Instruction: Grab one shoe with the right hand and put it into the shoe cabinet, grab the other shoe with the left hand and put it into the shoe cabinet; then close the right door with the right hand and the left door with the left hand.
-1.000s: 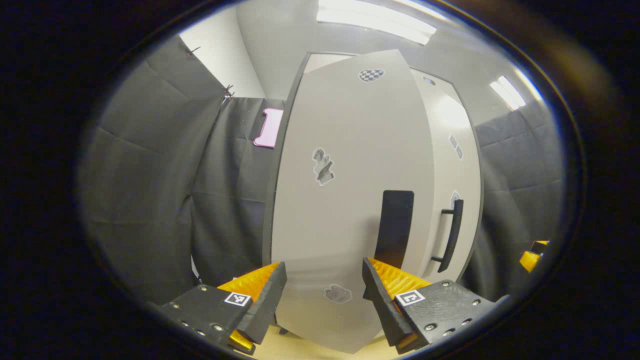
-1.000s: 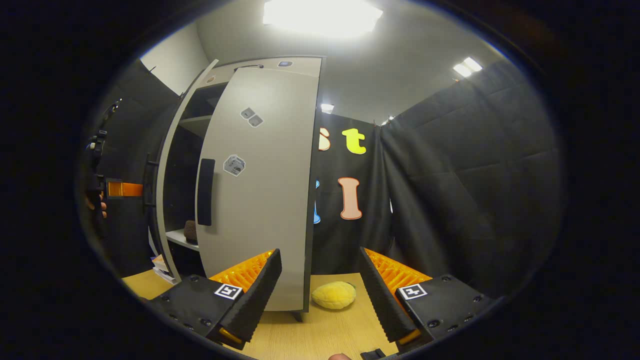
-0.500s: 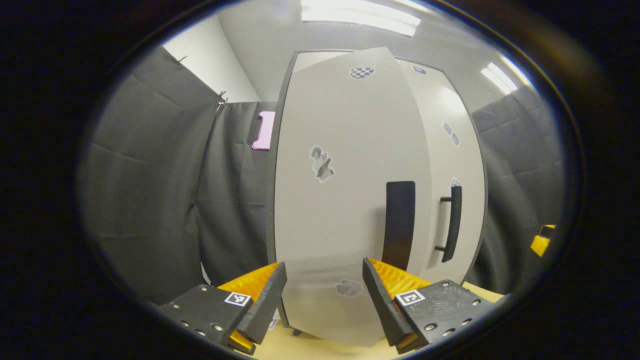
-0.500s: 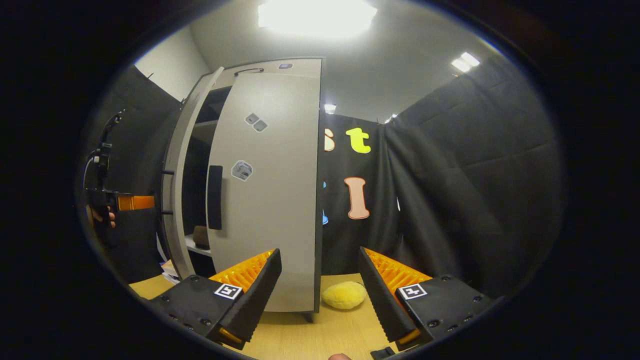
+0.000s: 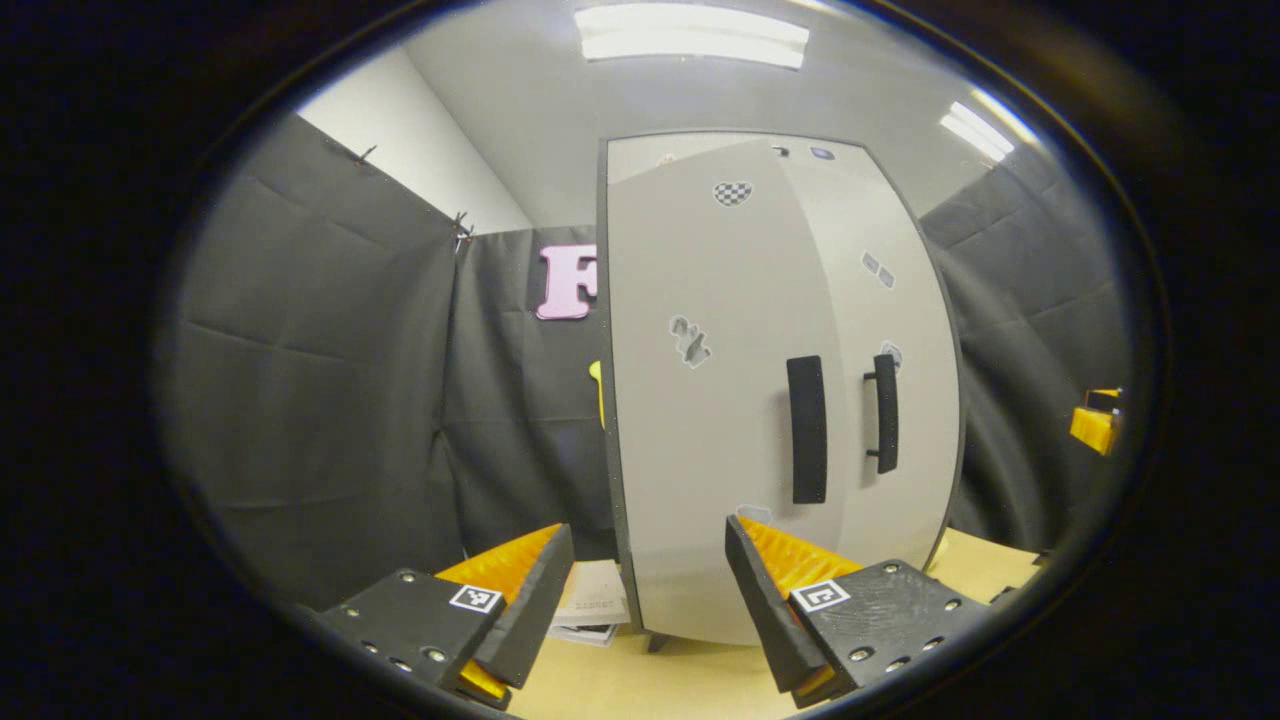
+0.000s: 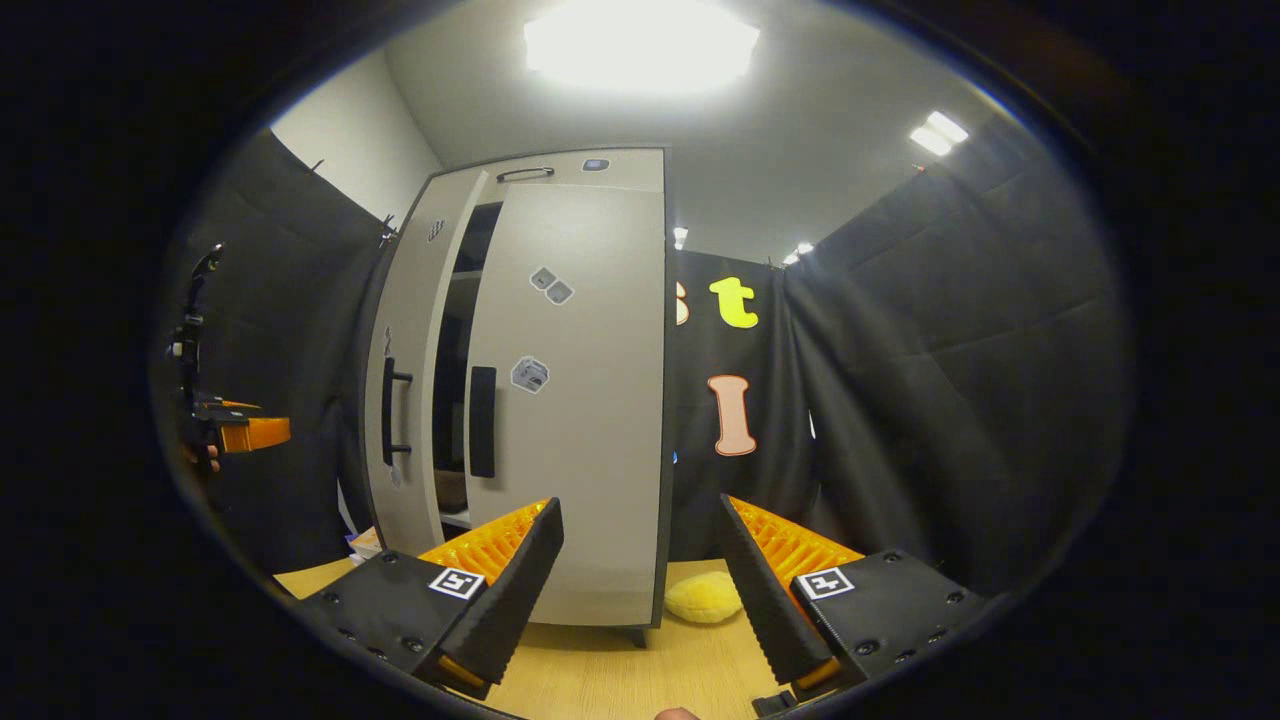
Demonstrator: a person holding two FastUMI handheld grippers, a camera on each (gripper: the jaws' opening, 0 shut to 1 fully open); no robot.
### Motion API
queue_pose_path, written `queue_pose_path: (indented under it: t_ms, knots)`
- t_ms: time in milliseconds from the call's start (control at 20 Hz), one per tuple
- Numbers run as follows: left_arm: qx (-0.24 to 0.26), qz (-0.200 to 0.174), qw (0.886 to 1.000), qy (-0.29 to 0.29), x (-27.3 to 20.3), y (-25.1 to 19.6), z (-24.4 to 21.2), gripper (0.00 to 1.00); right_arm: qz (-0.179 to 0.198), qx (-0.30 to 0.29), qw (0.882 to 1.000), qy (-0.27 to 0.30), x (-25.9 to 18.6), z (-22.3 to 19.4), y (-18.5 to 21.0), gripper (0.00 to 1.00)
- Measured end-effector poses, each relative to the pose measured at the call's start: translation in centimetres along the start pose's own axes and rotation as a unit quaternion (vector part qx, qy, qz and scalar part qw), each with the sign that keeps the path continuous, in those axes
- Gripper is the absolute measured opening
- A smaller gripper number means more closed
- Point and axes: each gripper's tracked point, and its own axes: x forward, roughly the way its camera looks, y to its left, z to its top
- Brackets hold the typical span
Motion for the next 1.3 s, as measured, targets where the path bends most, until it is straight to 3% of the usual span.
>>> queue_pose_path:
  t_ms: [250, 350, 400, 1050, 1100, 1200, 1300]
  knots:
    - [0.02, 0.007, 1.0, 0.002, -4.1, 0.8, -0.4, 0.94, 0.002, -0.001, 1.0, 0.001, -1.7, 0.0, 0.0, 0.97]
    - [0.027, 0.01, 1.0, 0.004, -5.3, 1.1, -1.0, 0.84, 0.001, -0.001, 1.0, 0.002, -2.0, -0.2, -0.2, 0.97]
    - [0.029, 0.012, 0.999, 0.007, -5.9, 1.3, -1.3, 0.94, 0.001, -0.001, 1.0, 0.003, -2.3, -0.4, -0.4, 0.97]
    - [0.023, 0.038, 0.999, 0.006, -11.0, 4.0, -2.6, 0.94, -0.002, 0.008, 1.0, -0.002, -4.1, -0.7, -0.9, 0.97]
    - [0.022, 0.038, 0.999, 0.005, -11.2, 4.1, -2.7, 0.89, -0.001, 0.007, 1.0, -0.004, -3.9, -0.7, -0.8, 0.96]
    - [0.025, 0.039, 0.999, 0.007, -11.5, 4.4, -2.9, 0.94, 0.0, 0.005, 1.0, -0.004, -4.0, -0.9, -0.7, 0.97]
    - [0.026, 0.039, 0.999, 0.009, -11.5, 4.5, -3.2, 0.89, -0.001, 0.004, 1.0, -0.003, -3.9, -1.0, -0.9, 0.97]
